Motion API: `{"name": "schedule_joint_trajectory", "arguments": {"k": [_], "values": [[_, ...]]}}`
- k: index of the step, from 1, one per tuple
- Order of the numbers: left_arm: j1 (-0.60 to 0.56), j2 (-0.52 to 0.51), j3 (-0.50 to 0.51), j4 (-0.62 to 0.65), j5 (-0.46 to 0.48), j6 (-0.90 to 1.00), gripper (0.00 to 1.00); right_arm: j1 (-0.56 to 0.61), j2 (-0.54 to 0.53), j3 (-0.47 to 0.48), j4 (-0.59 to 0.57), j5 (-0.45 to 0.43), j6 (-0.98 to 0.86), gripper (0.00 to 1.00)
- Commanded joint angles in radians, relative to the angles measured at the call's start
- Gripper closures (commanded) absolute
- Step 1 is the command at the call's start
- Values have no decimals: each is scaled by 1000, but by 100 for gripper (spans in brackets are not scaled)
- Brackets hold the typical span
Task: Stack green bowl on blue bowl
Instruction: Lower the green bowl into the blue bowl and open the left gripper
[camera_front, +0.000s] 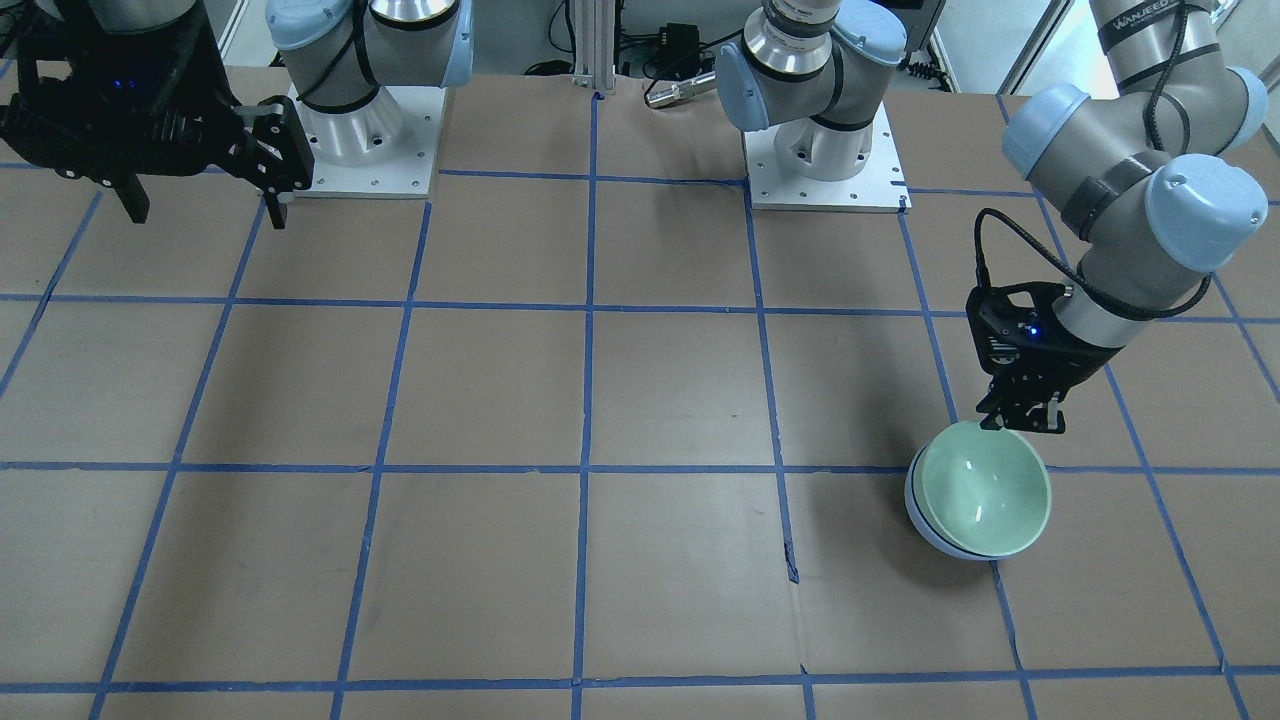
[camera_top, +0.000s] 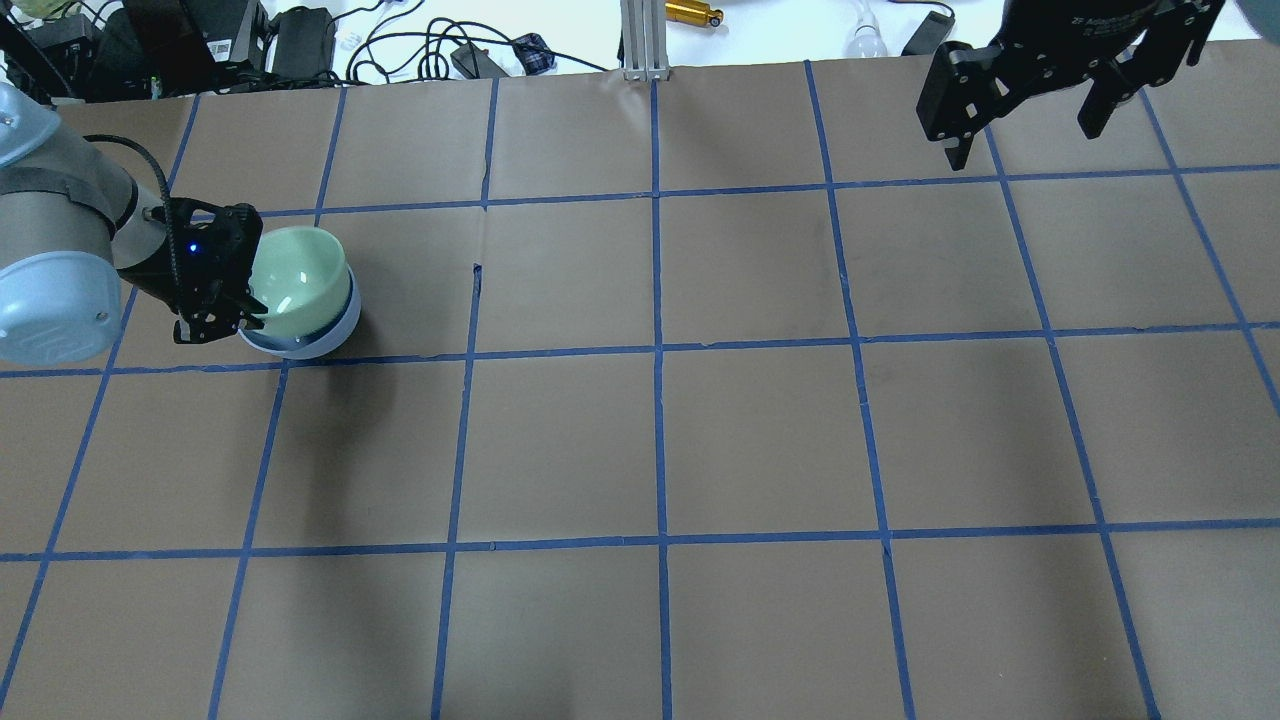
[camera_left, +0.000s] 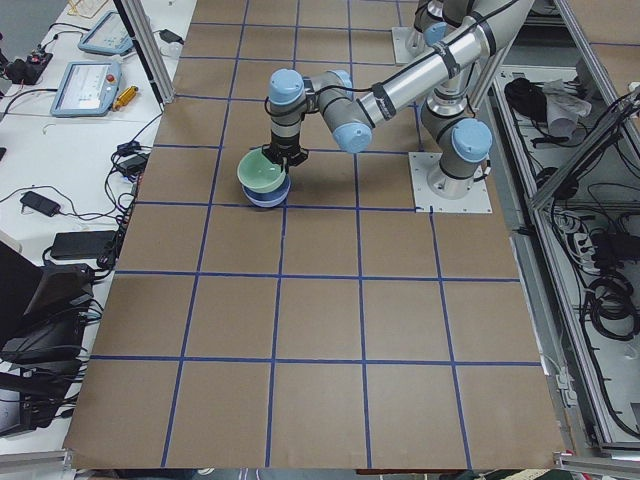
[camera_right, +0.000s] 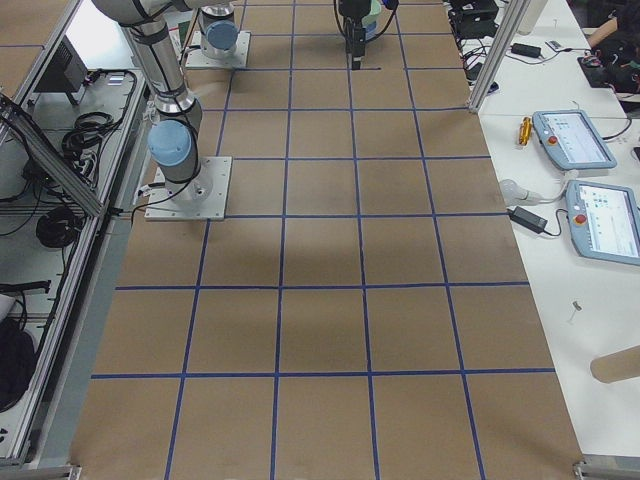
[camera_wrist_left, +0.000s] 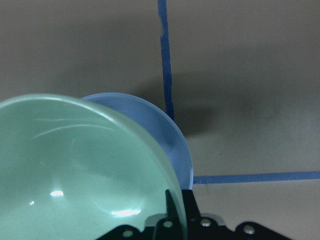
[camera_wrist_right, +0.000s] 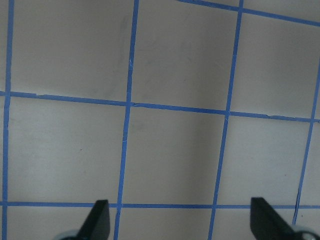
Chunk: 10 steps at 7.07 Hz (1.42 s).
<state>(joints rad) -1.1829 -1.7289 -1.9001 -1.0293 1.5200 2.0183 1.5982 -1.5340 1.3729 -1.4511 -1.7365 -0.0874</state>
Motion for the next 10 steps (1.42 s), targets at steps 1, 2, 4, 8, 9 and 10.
{"name": "schedule_joint_trajectory", "arguments": {"k": [1, 2, 4, 8, 9, 10], "values": [[-1, 0, -1, 0, 3, -6, 0, 0, 0, 0, 0, 0, 0, 0], [-3, 0, 4, 0, 2, -12, 0, 0, 0, 0, 0, 0, 0, 0], [-18, 23, 9, -5, -1, -111, 0, 0, 0, 0, 0, 0, 0, 0], [-176, 115, 65, -110, 5, -698, 0, 0, 0, 0, 0, 0, 0, 0], [-225, 98, 132, -173, 11, -851, 0, 0, 0, 0, 0, 0, 0, 0], [-275, 89, 203, -255, 15, -1030, 0, 0, 0, 0, 0, 0, 0, 0]]}}
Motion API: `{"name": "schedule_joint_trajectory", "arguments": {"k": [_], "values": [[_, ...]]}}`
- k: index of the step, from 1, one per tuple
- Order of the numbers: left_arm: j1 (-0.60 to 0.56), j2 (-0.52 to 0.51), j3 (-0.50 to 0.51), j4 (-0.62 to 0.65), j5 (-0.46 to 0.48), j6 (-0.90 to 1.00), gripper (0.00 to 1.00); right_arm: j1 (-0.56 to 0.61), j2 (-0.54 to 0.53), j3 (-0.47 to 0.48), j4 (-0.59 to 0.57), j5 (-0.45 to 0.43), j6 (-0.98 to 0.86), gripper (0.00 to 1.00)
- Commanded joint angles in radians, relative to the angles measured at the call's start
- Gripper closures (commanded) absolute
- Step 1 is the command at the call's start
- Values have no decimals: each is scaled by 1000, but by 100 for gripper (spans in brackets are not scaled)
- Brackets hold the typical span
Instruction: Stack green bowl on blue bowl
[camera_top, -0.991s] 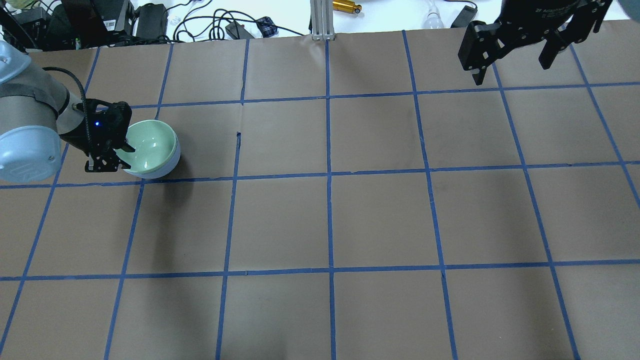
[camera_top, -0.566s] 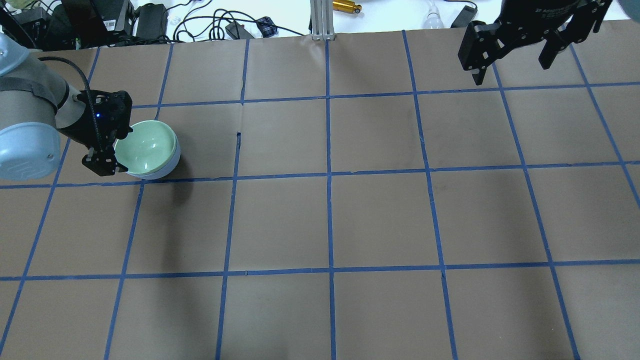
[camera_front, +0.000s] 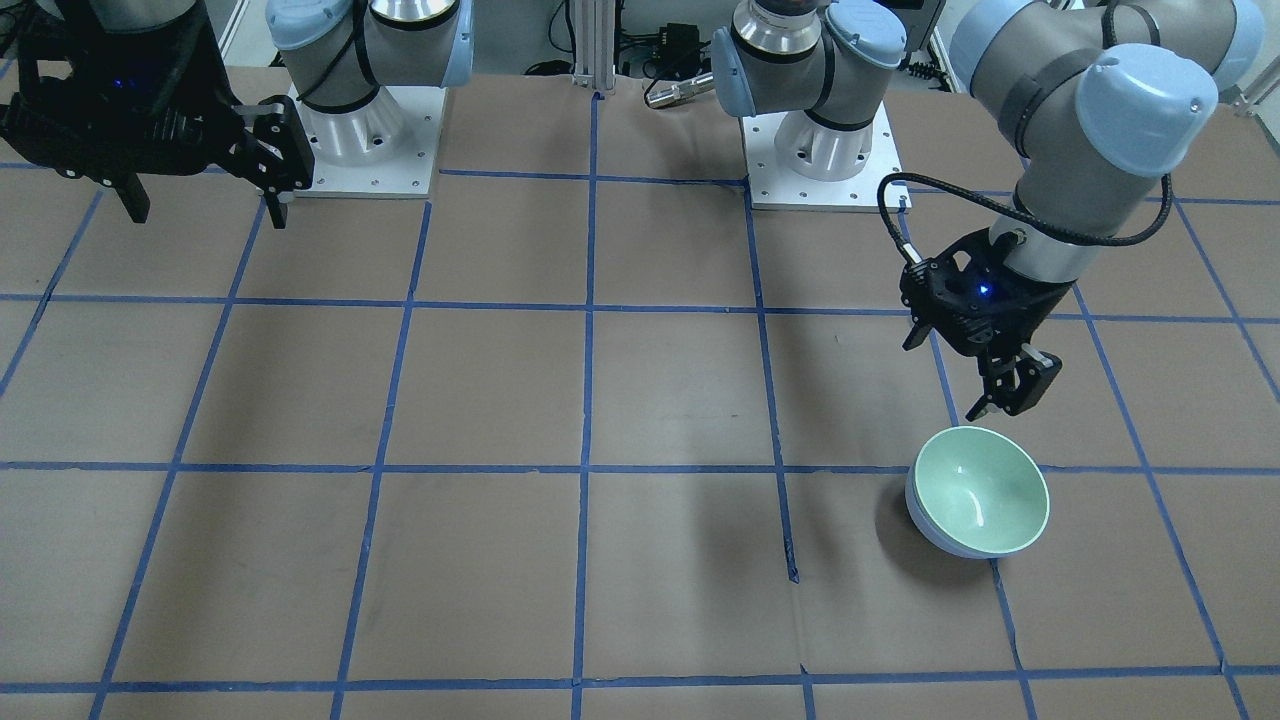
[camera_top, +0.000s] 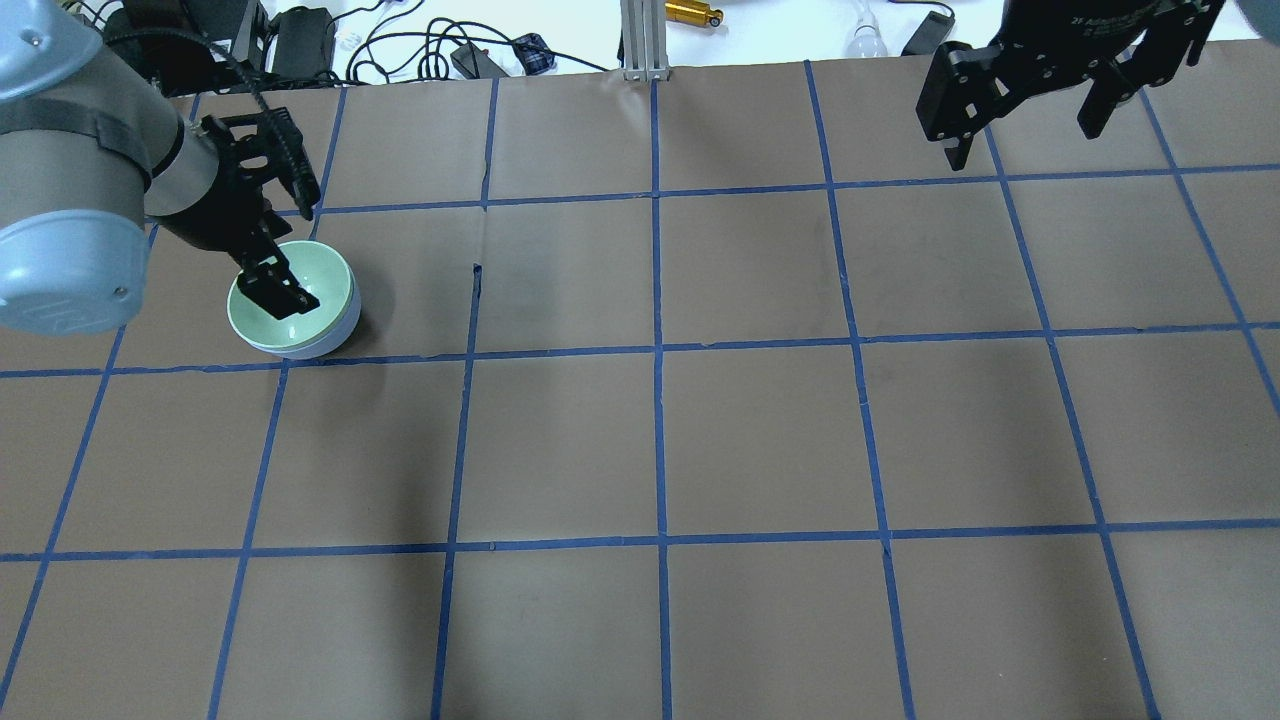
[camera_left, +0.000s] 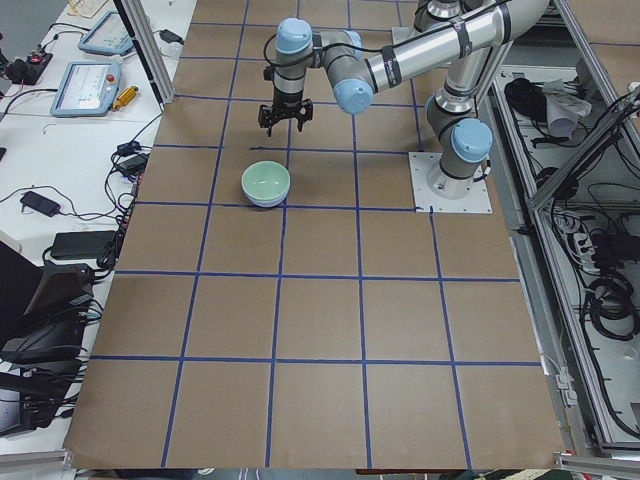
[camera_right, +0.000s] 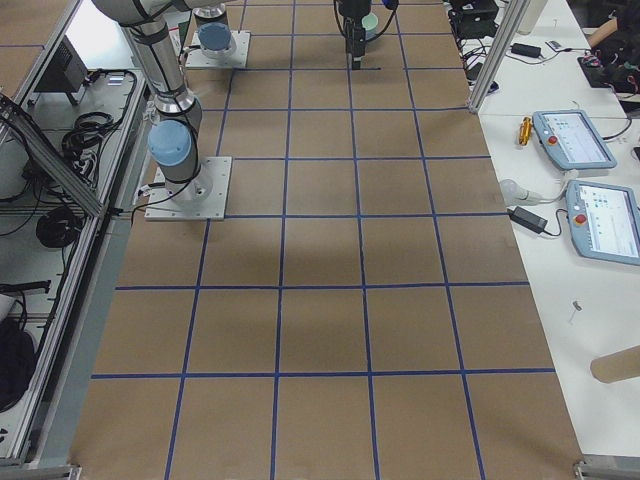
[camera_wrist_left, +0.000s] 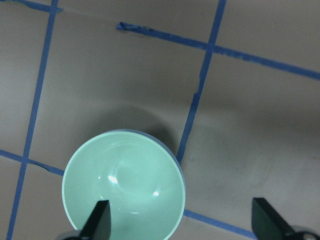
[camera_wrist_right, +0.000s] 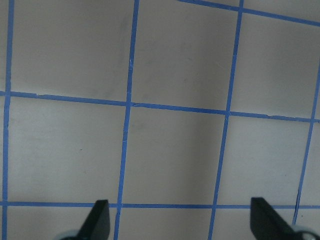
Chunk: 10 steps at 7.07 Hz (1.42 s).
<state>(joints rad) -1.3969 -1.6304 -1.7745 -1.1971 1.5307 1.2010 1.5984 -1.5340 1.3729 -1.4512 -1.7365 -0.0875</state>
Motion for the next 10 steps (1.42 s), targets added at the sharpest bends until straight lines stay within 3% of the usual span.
{"name": "schedule_joint_trajectory", "arguments": {"k": [1, 4, 6, 10], "values": [[-83, -9, 119, -143, 5, -307, 0, 0, 0, 0, 0, 0, 0, 0], [-111, 18, 173, -165, 8, -756, 0, 0, 0, 0, 0, 0, 0, 0], [-160, 50, 196, -232, 57, -923, 0, 0, 0, 0, 0, 0, 0, 0], [-149, 69, 250, -338, 54, -1021, 0, 0, 0, 0, 0, 0, 0, 0]]}}
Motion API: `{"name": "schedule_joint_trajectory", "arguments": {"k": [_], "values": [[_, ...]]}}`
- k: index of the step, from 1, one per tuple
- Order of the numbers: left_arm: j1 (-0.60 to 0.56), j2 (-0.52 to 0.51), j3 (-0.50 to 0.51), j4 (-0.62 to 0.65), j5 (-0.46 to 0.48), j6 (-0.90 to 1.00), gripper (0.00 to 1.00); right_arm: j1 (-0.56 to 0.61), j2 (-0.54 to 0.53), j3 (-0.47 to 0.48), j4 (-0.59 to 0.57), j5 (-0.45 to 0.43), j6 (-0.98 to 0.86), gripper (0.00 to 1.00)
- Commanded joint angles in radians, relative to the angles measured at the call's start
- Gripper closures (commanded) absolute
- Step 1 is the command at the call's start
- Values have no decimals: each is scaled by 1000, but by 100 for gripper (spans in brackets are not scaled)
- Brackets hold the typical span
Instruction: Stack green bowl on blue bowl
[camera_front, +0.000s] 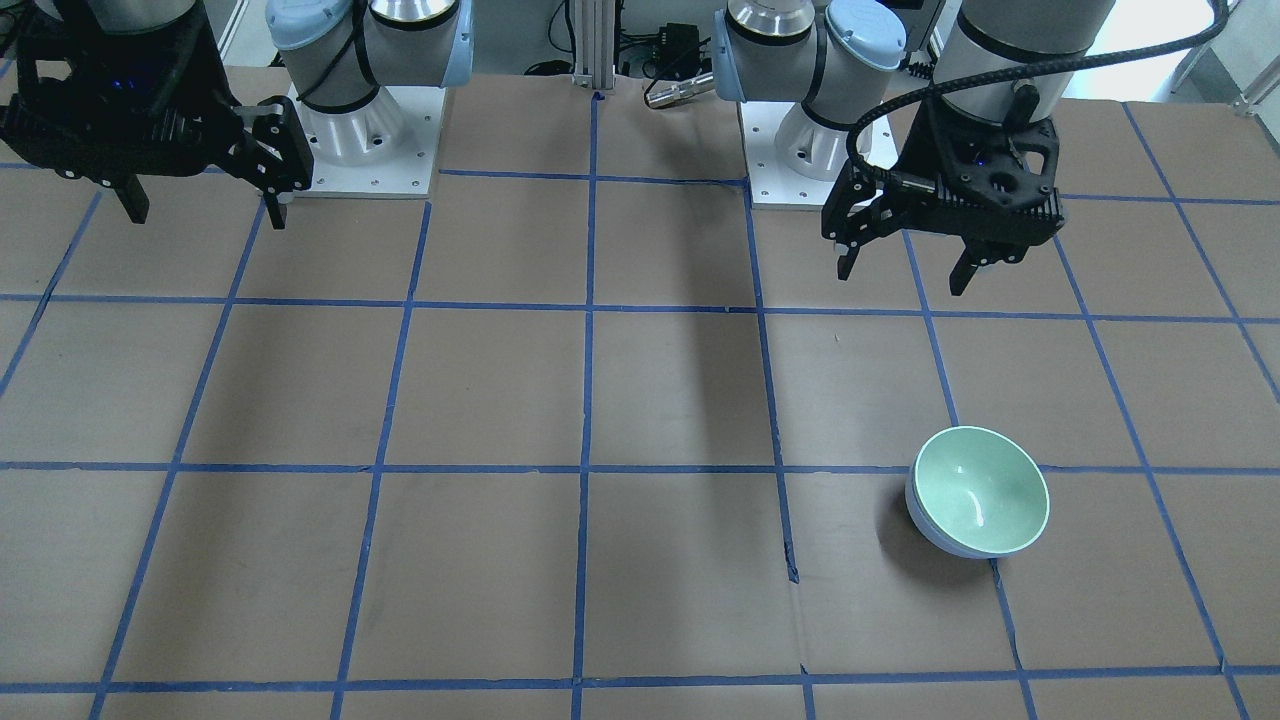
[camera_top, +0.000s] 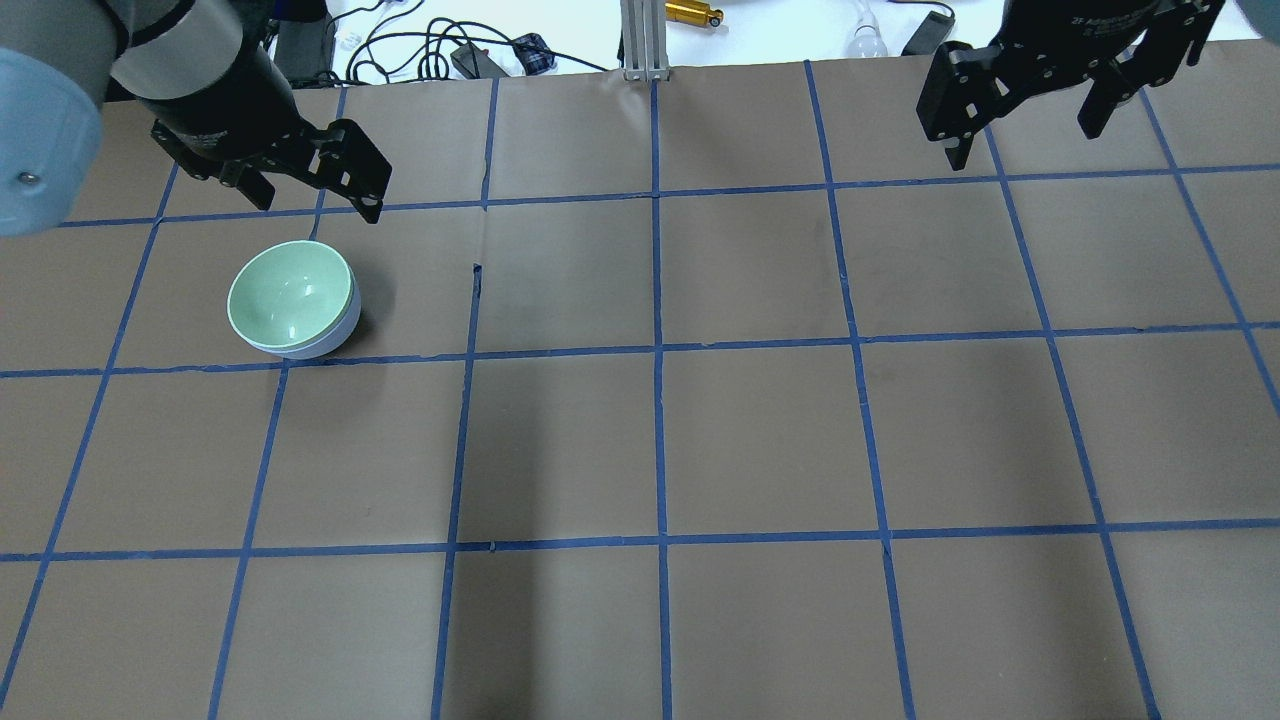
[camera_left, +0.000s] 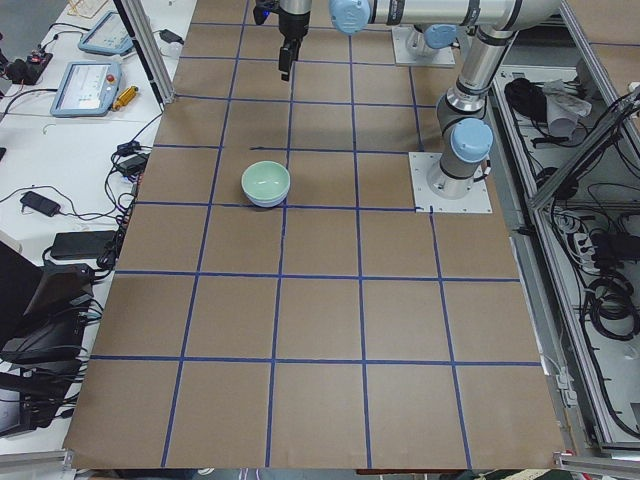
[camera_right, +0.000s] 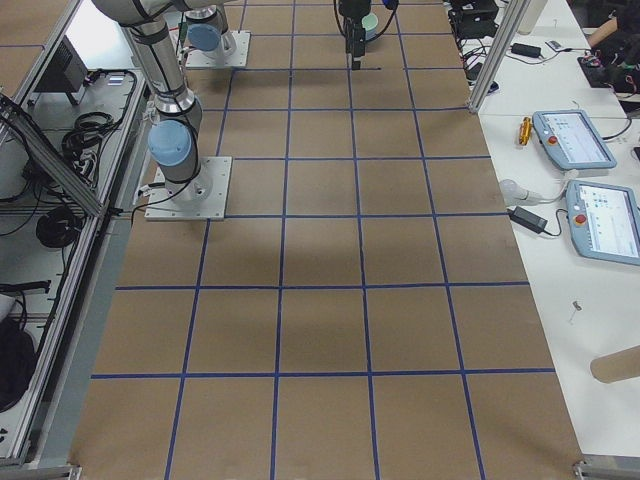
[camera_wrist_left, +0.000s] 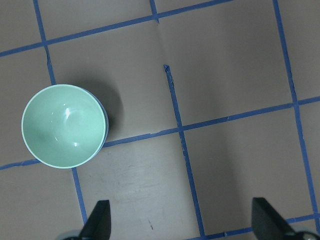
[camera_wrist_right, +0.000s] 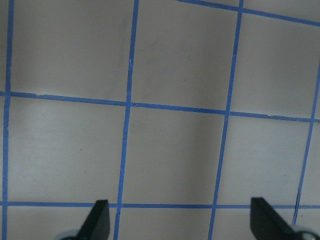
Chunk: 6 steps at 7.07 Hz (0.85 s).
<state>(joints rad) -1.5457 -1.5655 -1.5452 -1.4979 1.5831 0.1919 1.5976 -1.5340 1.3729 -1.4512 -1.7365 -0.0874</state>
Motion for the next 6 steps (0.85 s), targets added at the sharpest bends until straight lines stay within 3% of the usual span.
{"name": "schedule_joint_trajectory", "arguments": {"k": [1, 6], "values": [[-1, 4, 20, -45, 1, -14, 0, 1, 0, 0, 0, 0, 0, 0], [3, 8, 19, -47, 8, -15, 0, 1, 0, 0, 0, 0, 0, 0]]}}
